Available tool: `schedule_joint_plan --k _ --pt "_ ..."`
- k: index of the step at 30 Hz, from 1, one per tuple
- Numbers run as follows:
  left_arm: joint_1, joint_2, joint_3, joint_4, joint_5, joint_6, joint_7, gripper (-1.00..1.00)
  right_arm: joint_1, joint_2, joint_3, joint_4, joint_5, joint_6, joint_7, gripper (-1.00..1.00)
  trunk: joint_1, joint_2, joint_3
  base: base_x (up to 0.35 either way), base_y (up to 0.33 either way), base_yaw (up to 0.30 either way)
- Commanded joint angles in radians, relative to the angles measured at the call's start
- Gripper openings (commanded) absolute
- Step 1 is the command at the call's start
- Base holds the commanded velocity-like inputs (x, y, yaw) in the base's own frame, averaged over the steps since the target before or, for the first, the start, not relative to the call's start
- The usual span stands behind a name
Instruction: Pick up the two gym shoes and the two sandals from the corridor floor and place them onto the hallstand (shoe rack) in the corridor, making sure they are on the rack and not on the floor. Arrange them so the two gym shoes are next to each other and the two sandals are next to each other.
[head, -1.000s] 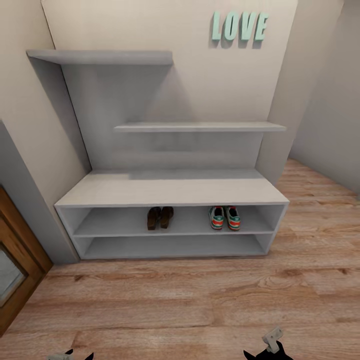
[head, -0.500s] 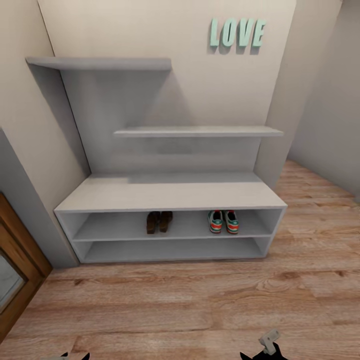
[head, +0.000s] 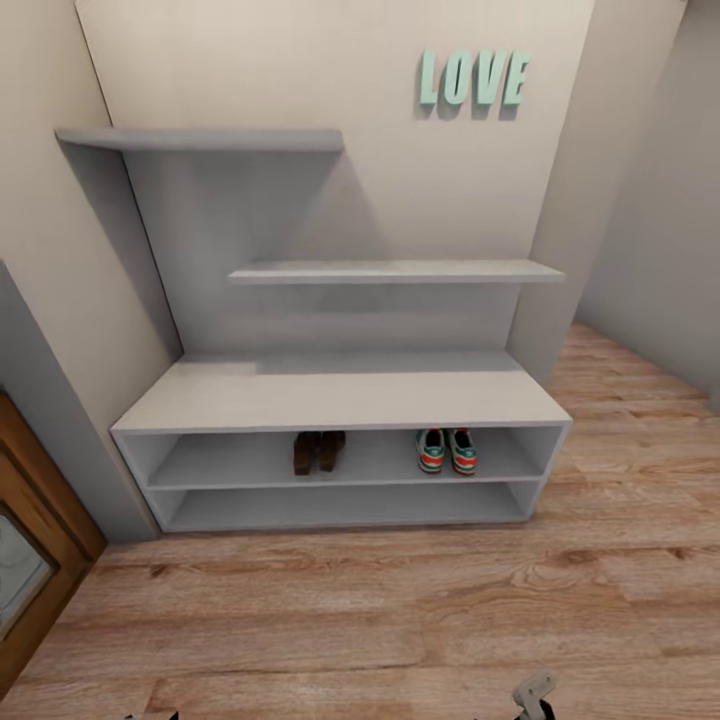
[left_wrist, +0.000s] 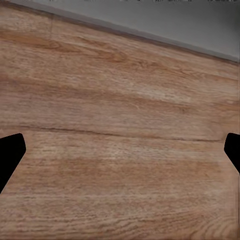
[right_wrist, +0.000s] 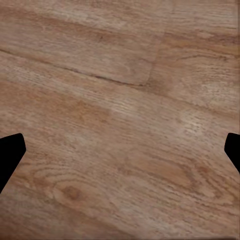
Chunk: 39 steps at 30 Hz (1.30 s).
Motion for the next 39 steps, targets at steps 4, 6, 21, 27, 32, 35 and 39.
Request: schedule_joint_plan --k 4,6,21,27,32,35,39 --pt "-0.001 -0.001 0.009 0.002 -0.010 -0.005 -0.004 1.00 0.008 0.013 -0.005 0.003 0.008 -0.003 -0.019 1.00 -0.016 0.028 0.012 0.000 0.000 0.000" --pt "-0.002 0.000 0.011 0.003 -0.010 -0.005 -0.003 1.00 0.014 0.019 -0.005 0.009 0.009 -0.003 -0.026 1.00 -0.023 0.042 0.018 0.000 0.000 0.000" --pt "-0.001 0.001 0.013 0.002 -0.004 -0.005 -0.003 1.00 0.027 0.040 -0.005 0.011 0.010 -0.003 -0.029 1.00 -0.081 0.147 0.065 0.000 0.000 0.000" --pt "-0.001 0.002 0.014 0.002 -0.001 -0.004 -0.003 1.00 0.028 0.041 -0.005 0.011 0.010 -0.003 -0.029 1.00 -0.096 0.175 0.078 0.000 0.000 0.000" --pt "-0.002 0.001 0.015 0.005 0.000 -0.004 -0.003 1.00 0.028 0.042 -0.005 0.011 0.010 -0.003 -0.029 1.00 -0.096 0.175 0.078 0.000 0.000 0.000" --pt "-0.001 0.002 0.016 0.010 0.000 -0.004 -0.003 1.00 0.028 0.042 -0.005 0.011 0.010 -0.003 -0.029 1.00 -0.096 0.175 0.078 0.000 0.000 0.000" --pt "-0.002 0.002 0.016 0.015 0.001 -0.004 -0.003 1.00 0.028 0.042 -0.005 0.011 0.010 -0.003 -0.029 1.00 -0.096 0.175 0.078 0.000 0.000 0.000"
